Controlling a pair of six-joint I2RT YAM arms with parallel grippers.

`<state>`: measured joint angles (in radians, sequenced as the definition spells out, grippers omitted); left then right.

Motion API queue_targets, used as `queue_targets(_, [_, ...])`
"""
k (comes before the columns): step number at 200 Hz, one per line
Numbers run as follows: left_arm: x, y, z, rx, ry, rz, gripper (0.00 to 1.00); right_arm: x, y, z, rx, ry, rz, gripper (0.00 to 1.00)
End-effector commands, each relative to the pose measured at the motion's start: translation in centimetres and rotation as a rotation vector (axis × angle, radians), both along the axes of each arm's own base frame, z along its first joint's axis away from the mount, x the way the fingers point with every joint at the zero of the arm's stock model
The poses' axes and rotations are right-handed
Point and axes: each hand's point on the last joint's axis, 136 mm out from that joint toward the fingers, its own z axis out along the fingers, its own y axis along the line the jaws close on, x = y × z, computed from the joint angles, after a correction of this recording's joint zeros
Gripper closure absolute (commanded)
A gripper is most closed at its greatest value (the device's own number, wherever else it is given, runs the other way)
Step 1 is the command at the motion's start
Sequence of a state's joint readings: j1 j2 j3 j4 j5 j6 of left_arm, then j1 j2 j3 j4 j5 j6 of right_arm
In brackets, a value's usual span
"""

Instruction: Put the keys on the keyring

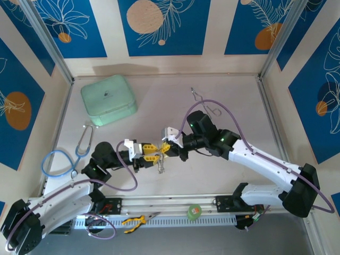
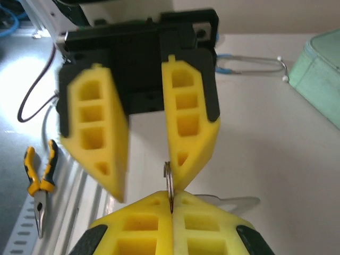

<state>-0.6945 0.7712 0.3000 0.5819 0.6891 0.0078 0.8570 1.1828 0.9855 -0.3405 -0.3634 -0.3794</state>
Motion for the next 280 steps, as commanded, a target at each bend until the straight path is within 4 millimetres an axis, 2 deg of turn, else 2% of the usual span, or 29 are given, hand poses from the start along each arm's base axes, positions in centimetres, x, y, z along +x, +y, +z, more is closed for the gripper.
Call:
queue_targets(1, [0.9,0.4,0.1,0.059,-0.043,0.070,0.63,0.2,-0.6,-0.2,-0.094,-0.065,0.006,1.00])
queue_targets(33, [1.3,1.0,-1.8,0.228,-0.060,0.100,0.68,0.4,-1.2,-1.5,-0.273,-0.157,0.024,1.00])
queue_targets(51, [1.1,0.9,-1.9,0.251,-0.069,0.077,0.71,0.2,-0.9,-1.6,-0.324,-0.187,0.046,1.00])
queue_targets(99, [0.9,0.3,-1.6,0.236,-0.071,0.043,0.84,-0.5,0.7,-1.2,-0.328,-0.206,0.107,1.00])
queue_targets(129, [0.7,0.3,-1.4,0.223,-0.080,0.034,1.00,-1.0,1.4,-0.8,-0.295,-0.189,0.126,1.00])
queue_targets(135, [0.6,0.4,-1.3,0.220,-0.083,0.033,1.00,-1.0,1.5,-0.7,-0.281,-0.180,0.116,1.00])
queue_targets(156, [0.5,0.4,-0.9,0.194,-0.090,0.031,1.00,-0.3,1.1,0.2,-0.184,-0.146,0.051,0.74])
queue_targets(172, [0.3,0.4,-0.7,0.162,-0.093,0.030,1.00,0.1,0.2,0.7,-0.107,-0.064,0.002,0.68])
queue_targets(195, [0.1,0.3,-0.2,0.116,-0.101,0.025,1.00,0.2,-0.7,-0.1,-0.073,0.022,-0.040,0.69])
queue_targets(230, [0.0,0.2,-0.1,0.100,-0.092,0.017,1.00,0.0,-0.8,-0.9,-0.056,0.066,-0.049,0.73])
queue_targets(253, [-0.1,0.3,-0.1,0.096,-0.091,0.013,1.00,-0.1,-0.6,-0.7,-0.040,0.077,-0.038,0.77])
queue_targets(280, [-0.2,0.2,0.0,0.089,-0.089,0.006,1.00,-0.1,-0.5,-1.0,-0.045,0.086,-0.030,0.87])
